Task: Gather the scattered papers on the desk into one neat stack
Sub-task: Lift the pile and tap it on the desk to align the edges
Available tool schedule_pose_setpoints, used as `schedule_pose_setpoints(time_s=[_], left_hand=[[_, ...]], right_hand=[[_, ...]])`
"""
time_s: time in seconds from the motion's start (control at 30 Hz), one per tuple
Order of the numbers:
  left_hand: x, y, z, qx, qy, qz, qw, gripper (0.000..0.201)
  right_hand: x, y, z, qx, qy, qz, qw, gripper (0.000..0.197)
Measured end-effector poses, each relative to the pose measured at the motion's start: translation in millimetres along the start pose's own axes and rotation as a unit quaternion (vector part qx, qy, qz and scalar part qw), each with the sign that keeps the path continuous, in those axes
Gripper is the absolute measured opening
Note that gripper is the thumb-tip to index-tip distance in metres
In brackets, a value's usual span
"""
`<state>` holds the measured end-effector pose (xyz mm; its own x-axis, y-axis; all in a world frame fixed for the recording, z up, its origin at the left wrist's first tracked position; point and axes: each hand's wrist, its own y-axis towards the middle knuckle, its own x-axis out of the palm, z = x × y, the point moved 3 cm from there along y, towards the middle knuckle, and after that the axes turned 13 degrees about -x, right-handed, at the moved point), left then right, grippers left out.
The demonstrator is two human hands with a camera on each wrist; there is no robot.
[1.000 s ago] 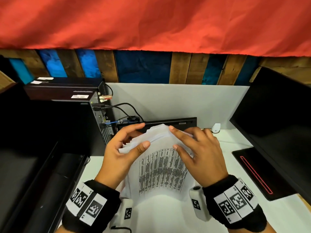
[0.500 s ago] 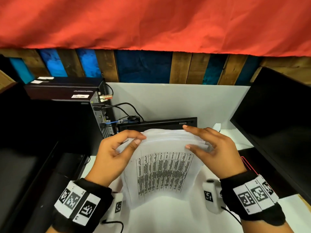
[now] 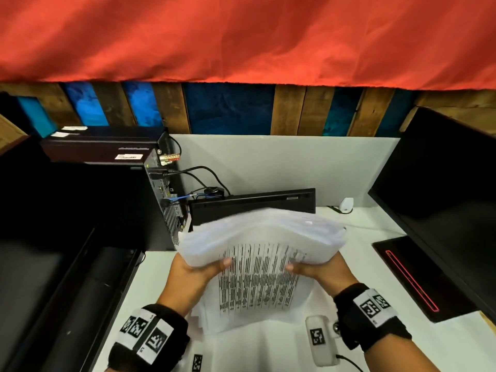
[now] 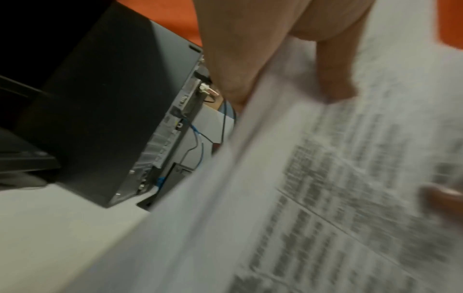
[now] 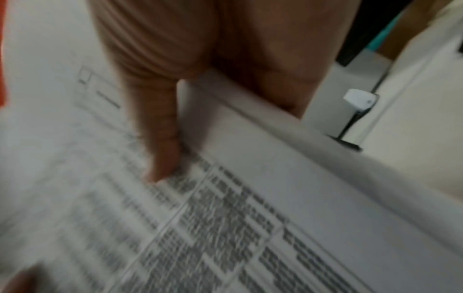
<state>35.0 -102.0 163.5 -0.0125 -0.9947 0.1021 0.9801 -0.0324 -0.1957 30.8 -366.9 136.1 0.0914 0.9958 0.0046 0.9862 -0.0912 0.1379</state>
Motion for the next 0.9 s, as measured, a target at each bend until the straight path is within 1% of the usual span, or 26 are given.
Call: schedule_pose_setpoints(time_s=[0.07,0.13,0.17,0.23,0.27,0.3,0.33,0.4,0.43,0.5,0.53,0.6,0.67,0.73,0.8,0.83,0.87,0.9], left_hand=[[10.0,-2.9,11.0,0.06,0.0,0.058,0.997,0.047],[22.8,-10.1,25.6,0.114,0.009,0.091,0.989,0.043],[28.5,-13.6,31.7,0.135,0.015,0.1,0.986,0.041],[35.2,-18.7,40.1,0.167,0.018,0.112,0.98,0.039],[35.5,-20.2,42.2,0.172,0.01,0.113,0.979,0.04],[34.8,-21.0,44.0,0.171,-0.001,0.116,0.978,0.042],[33.5,-20.5,45.9,0.17,-0.012,0.122,0.978,0.045],[29.9,-19.2,50.7,0.171,-0.015,0.147,0.974,0.052],[28.7,-18.6,53.6,0.176,-0.012,0.164,0.971,0.053],[28.0,-15.5,59.2,0.193,-0.001,0.19,0.963,0.051],[27.4,-13.7,61.9,0.199,0.011,0.199,0.96,0.046],[25.2,-10.4,67.0,0.201,0.036,0.193,0.96,0.034],[21.9,-5.6,72.0,0.21,0.092,0.179,0.957,0.021],[17.0,-0.8,75.5,0.221,0.146,0.184,0.947,0.009],[11.6,3.5,76.3,0.221,0.167,0.19,0.942,0.002],[8.6,4.8,75.6,0.219,0.17,0.193,0.941,0.002],[5.8,5.5,74.2,0.217,0.169,0.196,0.941,0.002],[3.4,5.5,72.4,0.215,0.163,0.199,0.942,0.003]], right_hand=[[11.8,-1.9,-11.0,-0.042,-0.031,0.079,0.996,0.045],[25.0,-7.2,-27.2,-0.101,-0.065,0.141,0.983,0.025],[30.6,-10.0,-33.9,-0.128,-0.073,0.154,0.977,0.019],[39.7,-15.0,-47.1,-0.153,-0.071,0.163,0.972,0.013],[41.5,-16.9,-52.0,-0.156,-0.06,0.165,0.972,0.016],[41.3,-17.5,-55.1,-0.162,-0.051,0.167,0.971,0.027],[39.8,-17.1,-59.3,-0.173,-0.05,0.169,0.969,0.042],[35.8,-15.9,-64.1,-0.203,-0.087,0.174,0.96,0.07],[34.8,-16.1,-65.5,-0.22,-0.112,0.175,0.953,0.079],[36.0,-16.8,-68.8,-0.262,-0.148,0.171,0.938,0.084],[36.6,-17.4,-69.2,-0.288,-0.175,0.17,0.926,0.081],[39.1,-19.6,-71.0,-0.337,-0.255,0.161,0.892,0.068],[41.2,-20.1,-76.2,-0.354,-0.343,0.15,0.857,0.053],[39.9,-18.5,-80.3,-0.359,-0.394,0.149,0.832,0.04],[37.8,-17.7,-82.9,-0.358,-0.422,0.151,0.819,0.028],[36.7,-17.6,-82.8,-0.357,-0.426,0.152,0.817,0.023],[36.1,-17.8,-82.7,-0.358,-0.428,0.154,0.815,0.02],[35.8,-18.3,-83.2,-0.361,-0.43,0.153,0.813,0.021]])
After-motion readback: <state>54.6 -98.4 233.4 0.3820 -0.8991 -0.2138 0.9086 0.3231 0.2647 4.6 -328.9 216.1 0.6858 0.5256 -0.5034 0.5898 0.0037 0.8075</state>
